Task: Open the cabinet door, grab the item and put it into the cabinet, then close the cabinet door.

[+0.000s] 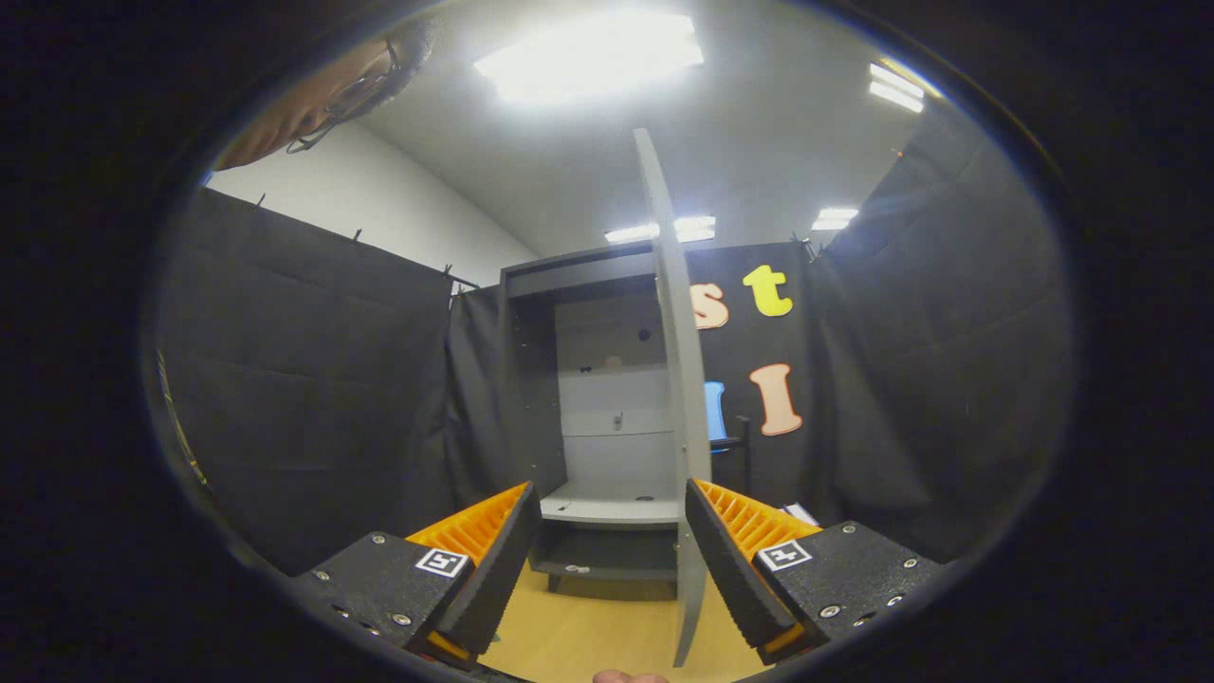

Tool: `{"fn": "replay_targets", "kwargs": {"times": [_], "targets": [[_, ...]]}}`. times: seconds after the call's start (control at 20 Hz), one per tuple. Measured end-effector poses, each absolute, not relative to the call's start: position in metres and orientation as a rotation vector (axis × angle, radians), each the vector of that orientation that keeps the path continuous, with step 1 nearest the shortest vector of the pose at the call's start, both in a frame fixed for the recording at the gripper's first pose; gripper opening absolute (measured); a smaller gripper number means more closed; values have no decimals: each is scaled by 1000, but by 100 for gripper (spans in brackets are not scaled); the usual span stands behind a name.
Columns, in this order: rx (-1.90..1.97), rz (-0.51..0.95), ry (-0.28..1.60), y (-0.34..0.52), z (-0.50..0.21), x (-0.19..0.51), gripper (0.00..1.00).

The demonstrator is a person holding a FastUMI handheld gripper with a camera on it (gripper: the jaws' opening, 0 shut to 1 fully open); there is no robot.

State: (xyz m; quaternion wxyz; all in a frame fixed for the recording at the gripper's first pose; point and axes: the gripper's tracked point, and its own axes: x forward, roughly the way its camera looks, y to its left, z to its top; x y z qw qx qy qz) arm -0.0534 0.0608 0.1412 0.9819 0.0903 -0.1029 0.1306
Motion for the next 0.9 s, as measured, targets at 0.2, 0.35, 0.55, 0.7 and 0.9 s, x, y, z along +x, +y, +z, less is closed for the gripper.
{"fn": "replay_targets", "kwargs": {"times": [0.2, 0.35, 0.55, 0.7, 0.9], "targets": [[151, 464, -178, 143, 127, -46, 95], [146, 581, -141, 200, 93, -21, 95], [166, 591, -112, 264, 33, 15, 95], [170, 520, -94, 310, -20, 51, 95], [109, 490, -30, 367, -103, 53, 95]]}}
